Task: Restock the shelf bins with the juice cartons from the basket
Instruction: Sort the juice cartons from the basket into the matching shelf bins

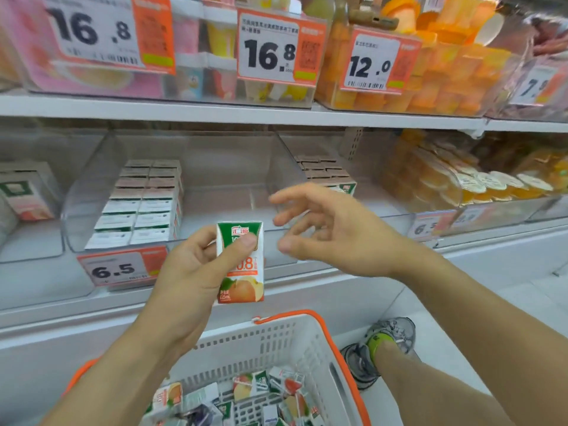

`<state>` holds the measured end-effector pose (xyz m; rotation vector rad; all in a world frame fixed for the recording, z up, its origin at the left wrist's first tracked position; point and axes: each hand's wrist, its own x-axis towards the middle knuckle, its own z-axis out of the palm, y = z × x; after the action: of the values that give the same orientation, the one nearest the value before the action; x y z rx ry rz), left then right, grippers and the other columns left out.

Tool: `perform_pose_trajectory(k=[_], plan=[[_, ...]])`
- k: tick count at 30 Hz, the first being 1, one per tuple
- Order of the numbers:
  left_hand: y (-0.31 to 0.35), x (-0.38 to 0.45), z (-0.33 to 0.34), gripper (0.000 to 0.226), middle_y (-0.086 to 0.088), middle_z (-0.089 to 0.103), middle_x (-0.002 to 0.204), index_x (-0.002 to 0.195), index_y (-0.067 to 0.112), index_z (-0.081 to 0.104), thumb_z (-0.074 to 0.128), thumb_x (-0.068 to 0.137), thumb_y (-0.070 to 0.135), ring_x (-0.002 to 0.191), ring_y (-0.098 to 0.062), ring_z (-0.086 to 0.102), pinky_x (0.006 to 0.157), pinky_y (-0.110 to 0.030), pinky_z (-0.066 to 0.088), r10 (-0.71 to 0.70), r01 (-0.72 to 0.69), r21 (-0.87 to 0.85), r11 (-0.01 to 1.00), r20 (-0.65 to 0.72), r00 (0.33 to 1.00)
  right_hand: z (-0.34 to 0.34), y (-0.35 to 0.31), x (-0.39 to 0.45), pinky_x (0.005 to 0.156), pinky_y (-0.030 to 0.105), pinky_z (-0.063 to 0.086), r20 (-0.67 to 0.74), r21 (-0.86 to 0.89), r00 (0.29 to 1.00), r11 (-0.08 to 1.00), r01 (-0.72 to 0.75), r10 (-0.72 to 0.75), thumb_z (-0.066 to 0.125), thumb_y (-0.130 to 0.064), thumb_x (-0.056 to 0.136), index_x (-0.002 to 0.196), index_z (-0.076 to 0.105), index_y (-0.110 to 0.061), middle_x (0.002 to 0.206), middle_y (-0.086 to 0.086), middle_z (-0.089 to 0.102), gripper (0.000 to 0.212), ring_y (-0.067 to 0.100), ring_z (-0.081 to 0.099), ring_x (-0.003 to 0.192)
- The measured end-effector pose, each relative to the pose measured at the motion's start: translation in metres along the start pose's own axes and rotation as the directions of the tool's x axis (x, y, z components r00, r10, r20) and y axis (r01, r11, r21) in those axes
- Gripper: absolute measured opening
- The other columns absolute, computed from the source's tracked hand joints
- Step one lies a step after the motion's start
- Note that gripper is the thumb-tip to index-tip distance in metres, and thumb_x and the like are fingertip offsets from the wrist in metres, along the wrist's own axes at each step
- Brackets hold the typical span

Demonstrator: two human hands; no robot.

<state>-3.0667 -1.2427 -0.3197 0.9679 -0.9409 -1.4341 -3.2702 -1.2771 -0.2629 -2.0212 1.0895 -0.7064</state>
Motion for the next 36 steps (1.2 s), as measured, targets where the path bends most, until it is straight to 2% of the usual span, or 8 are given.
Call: perform_pose_trajectory(k=[5,10,14,18,21,25,32,36], plan=[[0.009,-0.015,-0.024,0.038,-0.009,0.072,0.108,0.111,0.014,0.068,0.068,0.078,0.034,0.089,-0.017,0.069,0.059,-0.032,0.055,0.046,-0.044,0.036,0.998,-0.075,0.996,0.058,-0.010,0.029,0.071,0.032,0.058,-0.002,-0.046,0.999,0.998,0.052,-0.052,0.080,-0.034,0.082,0.120,0.061,-0.029,0.102,-0.002,0.066,0.042,0.016,0.071,0.086],[0.026,-0.013,-0.051,0.039,-0.008,0.068,0.117,0.113,0.022,0.067,0.062,0.088,0.051,0.095,-0.018,0.069,0.069,-0.032,0.057,0.227,-0.190,0.218,0.957,-0.160,0.961,0.076,-0.032,0.060,0.075,0.033,0.059,-0.084,0.048,0.981,0.983,0.177,-0.173,0.082,-0.012,0.081,0.113,0.065,-0.016,0.097,0.011,0.070,0.036,0.025,0.070,0.081],[0.039,-0.001,-0.099,0.040,0.007,0.048,0.127,0.125,0.027,0.058,0.056,0.091,0.047,0.122,-0.010,0.043,0.105,-0.023,0.031,0.651,-0.320,0.887,0.333,0.030,0.759,0.054,-0.027,0.092,0.078,0.036,0.060,-0.331,0.045,0.932,0.984,0.170,-0.146,0.076,-0.008,0.085,0.112,0.061,-0.019,0.099,0.002,0.072,0.033,0.022,0.071,0.082],[0.032,0.014,-0.129,0.033,0.004,0.058,0.107,0.107,0.023,0.069,0.079,0.078,0.033,0.108,-0.024,0.048,0.093,-0.040,0.041,0.539,-0.237,0.969,0.067,0.164,0.826,0.048,0.013,0.155,0.080,0.038,0.058,-0.426,-0.010,0.903,0.998,-0.068,0.057,0.078,-0.005,0.080,0.105,0.058,-0.022,0.094,-0.007,0.066,0.036,0.018,0.070,0.087],[0.030,0.021,-0.134,0.023,0.013,0.057,0.089,0.091,0.029,0.072,0.085,0.073,0.029,0.095,-0.020,0.055,0.080,-0.035,0.037,0.484,-0.215,0.975,0.052,0.163,0.860,0.065,0.039,0.208,0.080,0.052,0.059,-0.336,0.241,0.902,0.951,-0.194,0.270,0.074,0.009,0.080,0.102,0.057,-0.014,0.089,0.005,0.061,0.036,0.035,0.068,0.097],[0.025,0.030,-0.140,0.027,0.013,0.055,0.076,0.082,0.029,0.072,0.090,0.064,0.018,0.079,-0.021,0.056,0.069,-0.036,0.042,0.524,-0.263,0.965,0.011,0.218,0.823,0.090,0.060,0.266,0.088,0.043,0.058,-0.404,0.087,0.884,0.972,-0.220,0.237,0.077,0.001,0.078,0.100,0.058,-0.021,0.101,0.005,0.067,0.036,0.026,0.068,0.101],[0.021,0.036,-0.145,0.024,0.014,0.054,0.075,0.079,0.026,0.073,0.089,0.066,0.015,0.073,-0.017,0.051,0.064,-0.040,0.047,0.583,-0.332,0.943,0.023,0.257,0.771,0.113,0.083,0.298,0.069,0.023,0.051,-0.437,-0.073,0.884,0.973,-0.220,0.168,0.070,-0.001,0.084,0.113,0.063,-0.014,0.118,0.009,0.063,0.032,0.023,0.065,0.097],[0.022,0.037,-0.147,0.025,0.014,0.054,0.074,0.077,0.027,0.072,0.090,0.065,0.015,0.073,-0.016,0.050,0.065,-0.039,0.047,0.583,-0.341,0.940,0.037,0.256,0.771,0.111,0.081,0.299,0.084,0.022,0.050,-0.407,-0.162,0.898,0.954,-0.251,0.167,0.070,-0.005,0.084,0.120,0.062,-0.014,0.122,0.008,0.065,0.038,0.023,0.065,0.106]])
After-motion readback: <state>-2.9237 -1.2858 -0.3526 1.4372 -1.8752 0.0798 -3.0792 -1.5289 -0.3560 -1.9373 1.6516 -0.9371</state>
